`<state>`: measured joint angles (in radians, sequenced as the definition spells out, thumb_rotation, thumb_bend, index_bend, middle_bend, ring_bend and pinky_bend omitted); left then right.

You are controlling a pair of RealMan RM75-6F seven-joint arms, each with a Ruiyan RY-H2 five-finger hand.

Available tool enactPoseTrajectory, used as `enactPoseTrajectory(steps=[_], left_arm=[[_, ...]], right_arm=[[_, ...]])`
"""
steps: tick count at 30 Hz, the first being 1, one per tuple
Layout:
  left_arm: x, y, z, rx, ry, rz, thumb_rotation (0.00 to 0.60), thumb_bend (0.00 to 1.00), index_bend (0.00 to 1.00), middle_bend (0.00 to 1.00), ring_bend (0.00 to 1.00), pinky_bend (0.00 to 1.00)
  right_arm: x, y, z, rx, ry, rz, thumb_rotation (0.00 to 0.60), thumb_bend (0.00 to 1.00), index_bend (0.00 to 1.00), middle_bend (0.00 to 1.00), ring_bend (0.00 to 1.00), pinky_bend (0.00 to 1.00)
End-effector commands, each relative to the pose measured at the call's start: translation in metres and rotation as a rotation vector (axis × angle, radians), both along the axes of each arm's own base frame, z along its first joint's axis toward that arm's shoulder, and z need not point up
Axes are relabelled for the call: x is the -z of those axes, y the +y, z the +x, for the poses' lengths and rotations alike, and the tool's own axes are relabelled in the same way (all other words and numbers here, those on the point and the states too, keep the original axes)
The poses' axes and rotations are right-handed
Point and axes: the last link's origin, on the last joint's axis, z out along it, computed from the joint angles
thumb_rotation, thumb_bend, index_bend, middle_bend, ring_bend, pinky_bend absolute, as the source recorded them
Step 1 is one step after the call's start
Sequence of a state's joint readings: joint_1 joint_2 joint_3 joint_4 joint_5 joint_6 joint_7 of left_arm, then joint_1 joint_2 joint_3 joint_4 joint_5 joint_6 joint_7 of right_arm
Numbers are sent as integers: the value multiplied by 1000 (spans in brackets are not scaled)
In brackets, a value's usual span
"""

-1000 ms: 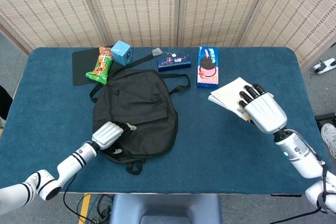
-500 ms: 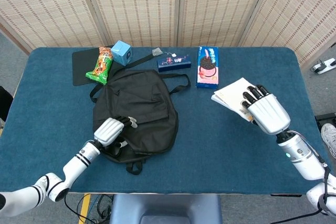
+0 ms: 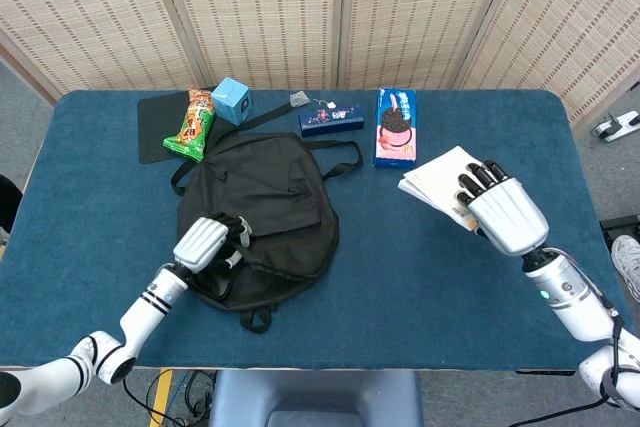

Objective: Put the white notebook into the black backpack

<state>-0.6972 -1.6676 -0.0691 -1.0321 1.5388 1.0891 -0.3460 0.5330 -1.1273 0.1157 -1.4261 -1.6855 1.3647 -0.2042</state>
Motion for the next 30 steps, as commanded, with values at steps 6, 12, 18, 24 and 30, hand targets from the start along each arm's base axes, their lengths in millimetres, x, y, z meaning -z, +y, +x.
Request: enactPoseTrajectory(steps=[6, 12, 18, 24, 30], left_arm=[[-14, 18, 8, -63, -76, 50, 600, 491, 766, 470, 428, 290], [-28, 36, 22, -177, -178, 51, 600, 491, 775, 472, 429, 293], [-37, 53, 31, -245, -201, 91, 600, 491, 778, 472, 429, 295], [-42, 69, 32, -322, -200, 128, 600, 491, 780, 475, 429, 297], [-43, 85, 34, -392, -193, 131, 600, 492, 782, 477, 429, 298]], right_arm=[[-2, 10, 12, -79, -37, 20, 600, 414, 654, 440, 278, 300], [-2, 30, 35, -203, -80, 46, 600, 413, 654, 442, 282, 300], [6, 50, 61, -320, -132, 114, 600, 414, 654, 446, 290, 300], [24, 64, 87, -420, -166, 212, 600, 413, 654, 449, 298, 300], [46, 65, 108, -476, -176, 302, 600, 413, 654, 452, 300, 300]])
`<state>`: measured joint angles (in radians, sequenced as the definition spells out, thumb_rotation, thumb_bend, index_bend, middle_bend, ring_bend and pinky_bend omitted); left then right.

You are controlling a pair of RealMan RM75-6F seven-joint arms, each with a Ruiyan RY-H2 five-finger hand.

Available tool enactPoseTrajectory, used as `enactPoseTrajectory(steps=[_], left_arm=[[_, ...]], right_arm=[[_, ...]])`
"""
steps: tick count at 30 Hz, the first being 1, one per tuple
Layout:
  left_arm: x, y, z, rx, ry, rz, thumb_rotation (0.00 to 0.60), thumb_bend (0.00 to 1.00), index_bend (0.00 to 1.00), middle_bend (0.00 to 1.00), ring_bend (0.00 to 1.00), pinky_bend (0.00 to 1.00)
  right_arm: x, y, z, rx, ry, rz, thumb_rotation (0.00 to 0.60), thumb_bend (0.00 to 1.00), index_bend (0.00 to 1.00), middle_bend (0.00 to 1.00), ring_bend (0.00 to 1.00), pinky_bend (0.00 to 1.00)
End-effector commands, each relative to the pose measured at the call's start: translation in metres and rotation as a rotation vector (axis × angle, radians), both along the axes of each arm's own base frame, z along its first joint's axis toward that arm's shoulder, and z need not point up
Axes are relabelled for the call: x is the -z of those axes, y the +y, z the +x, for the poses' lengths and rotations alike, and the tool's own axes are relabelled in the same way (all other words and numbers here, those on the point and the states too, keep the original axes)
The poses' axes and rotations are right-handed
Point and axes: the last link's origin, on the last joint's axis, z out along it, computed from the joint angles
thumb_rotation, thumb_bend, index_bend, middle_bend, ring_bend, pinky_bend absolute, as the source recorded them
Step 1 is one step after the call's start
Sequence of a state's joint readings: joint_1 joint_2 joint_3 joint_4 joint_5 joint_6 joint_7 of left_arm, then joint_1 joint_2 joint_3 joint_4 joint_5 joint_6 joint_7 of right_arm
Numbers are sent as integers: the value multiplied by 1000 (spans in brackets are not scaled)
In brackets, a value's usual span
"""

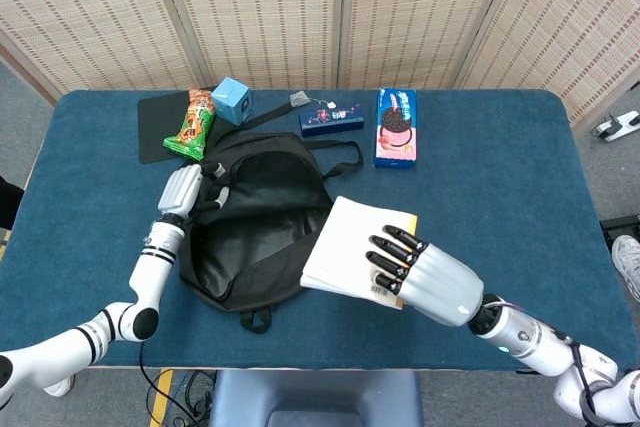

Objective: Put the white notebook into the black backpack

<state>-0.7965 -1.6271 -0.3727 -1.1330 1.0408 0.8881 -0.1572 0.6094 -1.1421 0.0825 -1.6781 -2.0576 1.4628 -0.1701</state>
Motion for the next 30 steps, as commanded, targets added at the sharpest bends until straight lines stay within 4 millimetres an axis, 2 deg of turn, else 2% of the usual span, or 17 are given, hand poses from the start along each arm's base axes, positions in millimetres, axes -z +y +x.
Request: enactPoseTrajectory(steps=[1, 15, 30], left_arm=[[0, 11, 4, -32, 19, -6, 600, 491, 782, 477, 429, 298], [-1, 27, 8, -103, 94, -36, 600, 491, 782, 477, 430, 298], [-8, 24, 9, -125, 105, -62, 600, 491, 785, 477, 430, 298]], right_arm=[[13, 0, 11, -31, 7, 51, 600, 413, 654, 453, 301, 300], [85, -32, 39, -117, 144, 196, 600, 413, 654, 464, 305, 301], [142, -69, 74, -228, 211, 249, 600, 413, 654, 500, 305, 300]])
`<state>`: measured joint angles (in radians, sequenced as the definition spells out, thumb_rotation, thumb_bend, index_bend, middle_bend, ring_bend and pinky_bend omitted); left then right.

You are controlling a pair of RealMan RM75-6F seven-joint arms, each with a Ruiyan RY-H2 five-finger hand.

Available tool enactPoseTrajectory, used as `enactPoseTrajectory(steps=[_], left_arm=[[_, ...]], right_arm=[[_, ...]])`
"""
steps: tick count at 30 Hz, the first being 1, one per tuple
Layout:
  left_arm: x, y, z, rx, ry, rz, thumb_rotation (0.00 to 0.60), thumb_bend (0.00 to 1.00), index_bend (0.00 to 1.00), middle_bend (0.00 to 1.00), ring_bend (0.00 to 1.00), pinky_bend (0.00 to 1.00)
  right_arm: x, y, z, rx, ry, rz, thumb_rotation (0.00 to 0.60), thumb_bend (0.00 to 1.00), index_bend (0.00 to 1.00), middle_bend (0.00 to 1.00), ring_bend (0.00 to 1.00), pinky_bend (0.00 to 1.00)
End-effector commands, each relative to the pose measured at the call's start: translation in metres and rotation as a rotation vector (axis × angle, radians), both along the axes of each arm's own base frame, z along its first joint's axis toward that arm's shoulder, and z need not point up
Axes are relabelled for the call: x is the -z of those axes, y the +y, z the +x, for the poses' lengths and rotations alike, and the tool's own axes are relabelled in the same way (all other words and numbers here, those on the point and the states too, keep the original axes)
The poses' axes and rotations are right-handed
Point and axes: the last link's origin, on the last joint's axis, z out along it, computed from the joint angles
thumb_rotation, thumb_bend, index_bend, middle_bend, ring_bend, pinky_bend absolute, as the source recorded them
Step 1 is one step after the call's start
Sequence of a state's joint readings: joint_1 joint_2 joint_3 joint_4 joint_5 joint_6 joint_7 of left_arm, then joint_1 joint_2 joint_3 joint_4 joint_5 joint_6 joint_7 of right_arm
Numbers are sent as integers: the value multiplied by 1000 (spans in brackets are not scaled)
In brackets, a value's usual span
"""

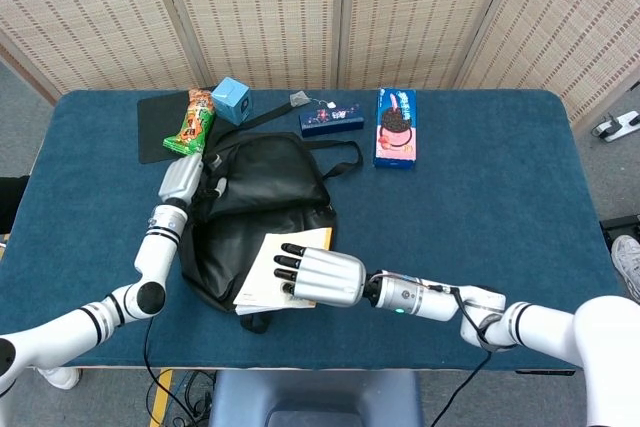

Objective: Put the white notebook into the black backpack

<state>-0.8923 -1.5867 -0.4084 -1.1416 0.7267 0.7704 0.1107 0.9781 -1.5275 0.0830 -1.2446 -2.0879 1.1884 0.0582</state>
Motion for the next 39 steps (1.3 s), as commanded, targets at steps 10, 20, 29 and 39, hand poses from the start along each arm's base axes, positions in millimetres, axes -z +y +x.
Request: enactPoseTrajectory(steps=[10, 20, 29, 39], left_arm=[[-6, -2, -1, -15, 16, -15, 600, 491, 786, 477, 430, 298], [-10, -3, -4, -26, 22, -17, 600, 491, 786, 477, 430, 298], [-17, -4, -11, -39, 13, -2, 600, 492, 790, 477, 434, 298], [-21, -4, -13, -57, -8, -4, 600, 488, 791, 477, 438, 298]], right_arm=[[46, -27, 10, -50, 75, 39, 600, 413, 654, 522, 305, 300], [60, -43, 8, -40, 90, -5, 600, 407, 655, 540, 305, 200], [68, -52, -4, -42, 123, -74, 600, 402, 659, 558, 280, 0], [66, -62, -15, -28, 111, -145, 600, 397, 660, 558, 273, 0]])
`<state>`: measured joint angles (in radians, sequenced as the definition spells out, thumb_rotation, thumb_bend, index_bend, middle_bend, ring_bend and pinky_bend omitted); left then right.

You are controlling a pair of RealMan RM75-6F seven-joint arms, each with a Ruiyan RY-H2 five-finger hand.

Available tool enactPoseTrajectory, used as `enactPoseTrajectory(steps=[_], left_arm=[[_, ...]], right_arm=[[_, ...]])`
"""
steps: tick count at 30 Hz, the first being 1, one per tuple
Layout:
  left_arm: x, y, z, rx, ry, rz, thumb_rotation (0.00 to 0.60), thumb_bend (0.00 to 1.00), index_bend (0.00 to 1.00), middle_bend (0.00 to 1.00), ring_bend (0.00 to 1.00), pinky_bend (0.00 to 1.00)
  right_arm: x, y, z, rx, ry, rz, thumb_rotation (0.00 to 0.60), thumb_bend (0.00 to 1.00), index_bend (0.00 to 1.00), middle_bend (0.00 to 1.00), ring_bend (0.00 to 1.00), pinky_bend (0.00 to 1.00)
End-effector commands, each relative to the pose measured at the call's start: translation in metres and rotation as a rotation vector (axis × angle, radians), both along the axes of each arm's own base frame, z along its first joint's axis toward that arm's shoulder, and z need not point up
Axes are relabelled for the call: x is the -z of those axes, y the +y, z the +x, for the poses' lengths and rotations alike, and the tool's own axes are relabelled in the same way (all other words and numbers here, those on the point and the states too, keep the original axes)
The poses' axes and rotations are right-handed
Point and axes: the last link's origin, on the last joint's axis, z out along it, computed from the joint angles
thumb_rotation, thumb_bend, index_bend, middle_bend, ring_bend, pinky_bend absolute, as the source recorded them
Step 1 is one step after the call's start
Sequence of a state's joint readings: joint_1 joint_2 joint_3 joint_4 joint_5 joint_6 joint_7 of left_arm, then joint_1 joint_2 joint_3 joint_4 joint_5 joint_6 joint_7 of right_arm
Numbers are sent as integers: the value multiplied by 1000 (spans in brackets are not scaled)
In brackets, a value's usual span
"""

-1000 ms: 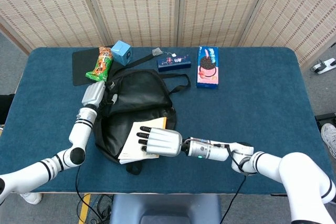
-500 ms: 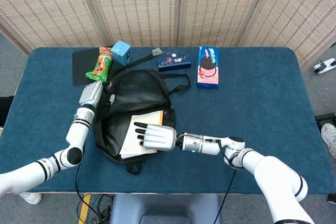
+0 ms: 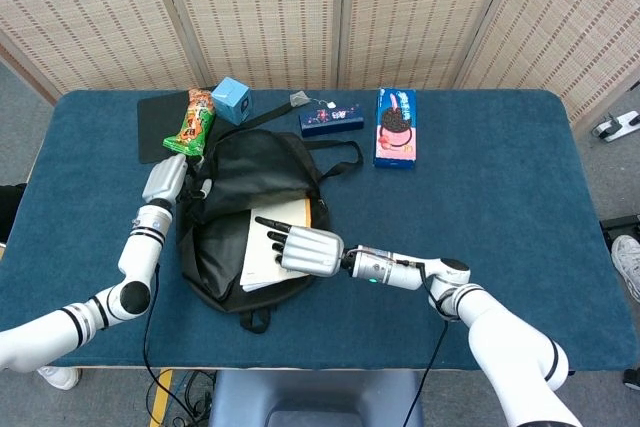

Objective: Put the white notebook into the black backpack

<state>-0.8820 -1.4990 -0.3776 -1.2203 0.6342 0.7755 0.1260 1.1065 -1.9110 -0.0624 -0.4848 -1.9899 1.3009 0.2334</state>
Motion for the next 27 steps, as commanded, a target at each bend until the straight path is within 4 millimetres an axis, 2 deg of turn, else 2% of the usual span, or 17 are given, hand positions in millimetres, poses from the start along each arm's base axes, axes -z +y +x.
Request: enactPoseTrajectory(steps=[1, 18, 24, 27], left_arm=[[0, 0, 0, -1, -7, 1, 600, 488, 791, 477, 439, 298], [-2, 0, 0, -43, -106, -42, 600, 488, 789, 477, 439, 298], [-2, -1, 0, -47, -112, -52, 600, 488, 789, 476, 439, 298], [-3, -1, 2, -51, -126, -58, 600, 488, 789, 476, 439, 298]], right_arm=[[0, -1, -3, -4, -7, -16, 600, 397, 660, 558, 273, 0], [5, -19, -15, 51, 68, -93, 600, 380, 660, 533, 253, 0], [7, -23, -17, 56, 99, -120, 600, 353, 659, 531, 253, 0], [8, -24, -17, 64, 93, -131, 600, 296, 658, 522, 247, 0]])
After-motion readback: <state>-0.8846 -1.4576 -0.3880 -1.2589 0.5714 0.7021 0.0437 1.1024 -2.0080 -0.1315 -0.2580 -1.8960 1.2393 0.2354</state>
